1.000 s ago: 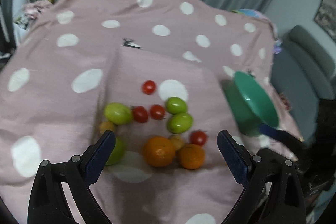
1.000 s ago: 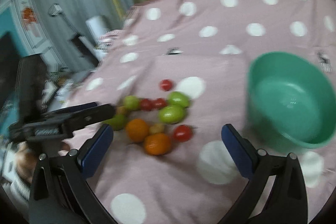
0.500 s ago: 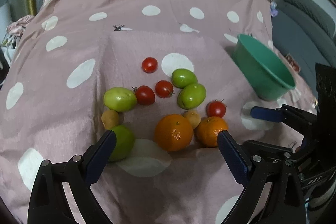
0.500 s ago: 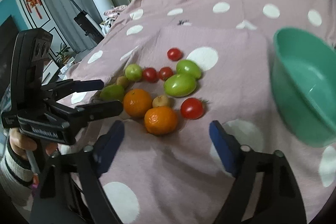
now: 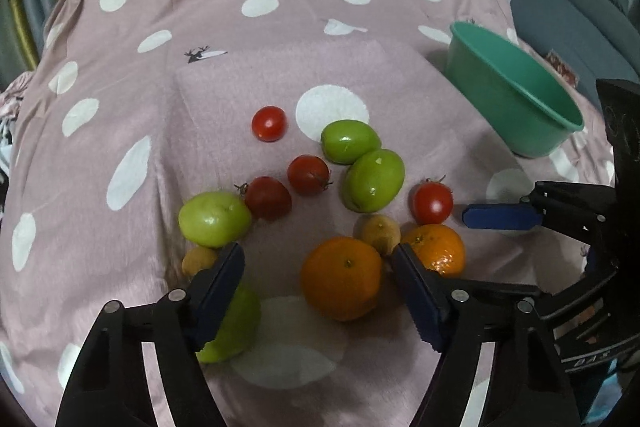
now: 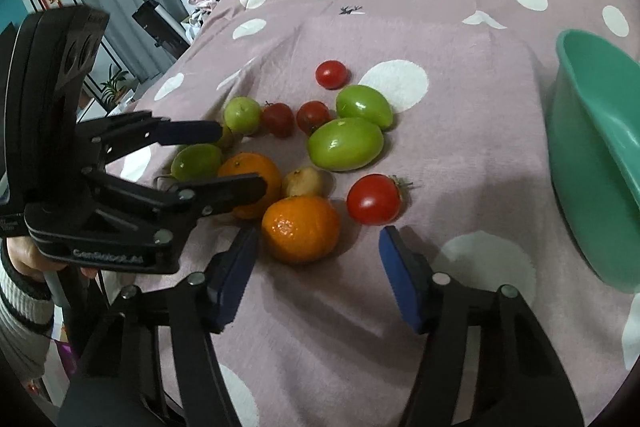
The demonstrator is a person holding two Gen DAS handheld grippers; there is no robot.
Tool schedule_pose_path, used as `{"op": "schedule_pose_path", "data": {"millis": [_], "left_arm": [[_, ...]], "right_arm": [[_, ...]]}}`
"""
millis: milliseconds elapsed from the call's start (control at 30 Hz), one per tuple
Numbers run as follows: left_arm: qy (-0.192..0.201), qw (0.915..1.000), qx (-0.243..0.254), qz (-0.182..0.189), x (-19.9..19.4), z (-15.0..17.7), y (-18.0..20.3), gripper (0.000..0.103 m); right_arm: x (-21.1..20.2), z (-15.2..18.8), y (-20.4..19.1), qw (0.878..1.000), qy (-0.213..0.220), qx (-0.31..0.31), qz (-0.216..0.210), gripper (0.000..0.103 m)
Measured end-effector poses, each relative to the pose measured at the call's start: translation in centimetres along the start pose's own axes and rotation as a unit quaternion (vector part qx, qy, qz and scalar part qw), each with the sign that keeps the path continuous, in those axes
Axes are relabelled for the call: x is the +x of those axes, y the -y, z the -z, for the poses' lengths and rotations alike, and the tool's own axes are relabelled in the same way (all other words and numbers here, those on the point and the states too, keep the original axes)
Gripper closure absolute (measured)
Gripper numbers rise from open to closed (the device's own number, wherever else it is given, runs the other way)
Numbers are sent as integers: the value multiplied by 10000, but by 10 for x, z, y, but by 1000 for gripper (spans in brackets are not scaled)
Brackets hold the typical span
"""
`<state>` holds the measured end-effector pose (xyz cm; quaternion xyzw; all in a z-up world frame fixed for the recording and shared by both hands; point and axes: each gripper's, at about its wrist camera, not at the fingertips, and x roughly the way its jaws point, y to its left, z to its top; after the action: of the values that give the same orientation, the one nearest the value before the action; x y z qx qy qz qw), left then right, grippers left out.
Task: Organize fruits
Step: 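Grasp an orange with the right tool while the left tool grasps another orange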
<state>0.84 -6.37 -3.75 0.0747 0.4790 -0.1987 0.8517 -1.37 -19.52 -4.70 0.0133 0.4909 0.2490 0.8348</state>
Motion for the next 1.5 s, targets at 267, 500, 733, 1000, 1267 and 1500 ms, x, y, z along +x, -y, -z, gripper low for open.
{"op": "schedule_pose_path", "data": {"millis": [267, 500, 733, 1000, 1267, 1500], "left_arm": [[-253, 9995, 170, 105, 14, -4, 6, 41], [-276, 9990, 169, 293, 16, -5, 9, 57], [-228, 9992, 74, 335, 15, -4, 7, 58], [-10, 9990, -199, 402, 1, -5, -2, 68], [166, 9980, -416, 437, -13, -14, -9, 75], [-83, 9996, -188, 207, -4, -10, -3, 60]], "right_arm": [[9, -4, -1, 9998, -167, 15, -94, 50], [14, -7, -3, 9995, -205, 11, -242, 58], [12, -6, -5, 9996, -182, 16, -222, 59], [-1, -7, -6, 9999, 31, -13, -165, 59], [-18, -7, 6, 9994, 291, 148, -134, 59], [-23, -2, 10, 9989, 375, 209, -179, 59]]}}
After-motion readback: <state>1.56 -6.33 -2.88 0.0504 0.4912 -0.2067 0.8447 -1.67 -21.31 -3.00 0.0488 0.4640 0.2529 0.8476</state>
